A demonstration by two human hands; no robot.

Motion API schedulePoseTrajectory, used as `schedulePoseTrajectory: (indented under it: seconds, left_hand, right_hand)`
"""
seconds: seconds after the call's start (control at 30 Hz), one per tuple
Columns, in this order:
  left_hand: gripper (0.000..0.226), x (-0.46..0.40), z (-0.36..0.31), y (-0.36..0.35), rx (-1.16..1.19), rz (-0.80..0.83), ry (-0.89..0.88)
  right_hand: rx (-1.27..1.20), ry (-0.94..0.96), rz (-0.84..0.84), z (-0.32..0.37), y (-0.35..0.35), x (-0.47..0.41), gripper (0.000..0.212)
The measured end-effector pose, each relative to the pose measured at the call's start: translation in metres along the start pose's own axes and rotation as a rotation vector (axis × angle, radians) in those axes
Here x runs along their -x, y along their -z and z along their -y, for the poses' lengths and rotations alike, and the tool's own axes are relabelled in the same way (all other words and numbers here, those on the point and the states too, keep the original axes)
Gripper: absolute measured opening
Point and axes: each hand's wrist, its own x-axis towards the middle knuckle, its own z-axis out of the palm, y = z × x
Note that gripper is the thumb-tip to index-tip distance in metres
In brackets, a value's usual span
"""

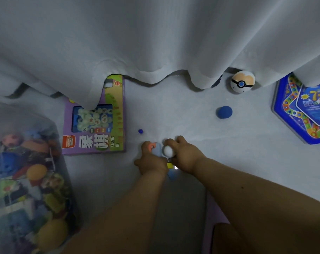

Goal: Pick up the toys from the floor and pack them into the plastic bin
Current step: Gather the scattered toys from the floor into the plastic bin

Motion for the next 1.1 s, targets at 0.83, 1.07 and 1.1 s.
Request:
schedulePoseTrajectory:
  seconds: [0.83, 1.07, 1.1]
  left_hand:
    - [0.062, 0.055, -0.087, 0.208, -0.176, 0.362, -0.231]
    - [0.063, 0.111, -0.065, 0.380, -0.148, 0.237, -0.089]
    - [0.063, 0.116, -0.055, 0.393, -0.137, 0.200, -0.085]
  right_hand:
    - [-1.117, -0.039, 0.002, 0.178, 0.066, 0.026, 0.035]
    - [-1.160, 0.155, 0.233, 0.336, 0.059, 0.061, 0.037]
    - [-1.125, 0.164, 0.262, 0.356, 0.052, 0.062, 0.047]
